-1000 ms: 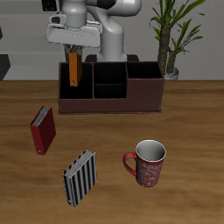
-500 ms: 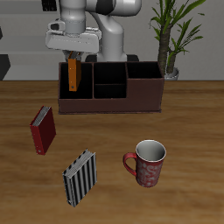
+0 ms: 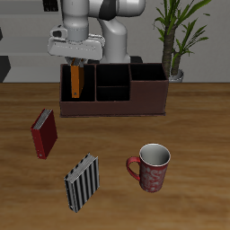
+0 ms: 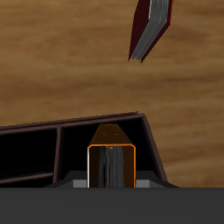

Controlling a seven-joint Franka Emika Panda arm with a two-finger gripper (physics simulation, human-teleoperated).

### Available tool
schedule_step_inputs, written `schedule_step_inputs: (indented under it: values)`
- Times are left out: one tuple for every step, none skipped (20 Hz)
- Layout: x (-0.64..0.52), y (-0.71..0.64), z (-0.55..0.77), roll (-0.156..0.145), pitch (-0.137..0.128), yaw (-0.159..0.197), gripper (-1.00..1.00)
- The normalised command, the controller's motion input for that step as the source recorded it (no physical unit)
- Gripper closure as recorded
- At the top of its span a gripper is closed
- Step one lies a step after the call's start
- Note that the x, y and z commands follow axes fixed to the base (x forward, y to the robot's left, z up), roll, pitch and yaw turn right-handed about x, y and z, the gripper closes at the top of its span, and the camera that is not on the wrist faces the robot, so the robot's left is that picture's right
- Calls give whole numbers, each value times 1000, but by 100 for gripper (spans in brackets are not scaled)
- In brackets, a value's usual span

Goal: Place the orange book into the back desk caddy's left compartment

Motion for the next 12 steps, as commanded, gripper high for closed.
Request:
schedule_step_inputs:
  values:
    - [79, -72, -114, -13, 14, -26, 100]
    - [130, -79, -163, -5, 42, -15, 100]
    - [71, -31, -78, -31, 8, -3, 100]
    - [68, -7, -62, -1, -5, 9, 100]
    - [93, -117, -203, -1, 45, -3, 100]
    - [70, -33, -143, -29, 40, -35, 100]
    - [28, -10, -143, 15, -4, 12, 100]
    - [-1, -27, -254, -1, 78, -55, 100]
    - [-25, 55, -59, 3, 3, 31, 100]
    - [-18, -31, -50, -16, -5, 7, 100]
    - [-58, -72, -50, -4, 45, -51, 100]
    - [-38, -10, -40, 2, 4, -10, 100]
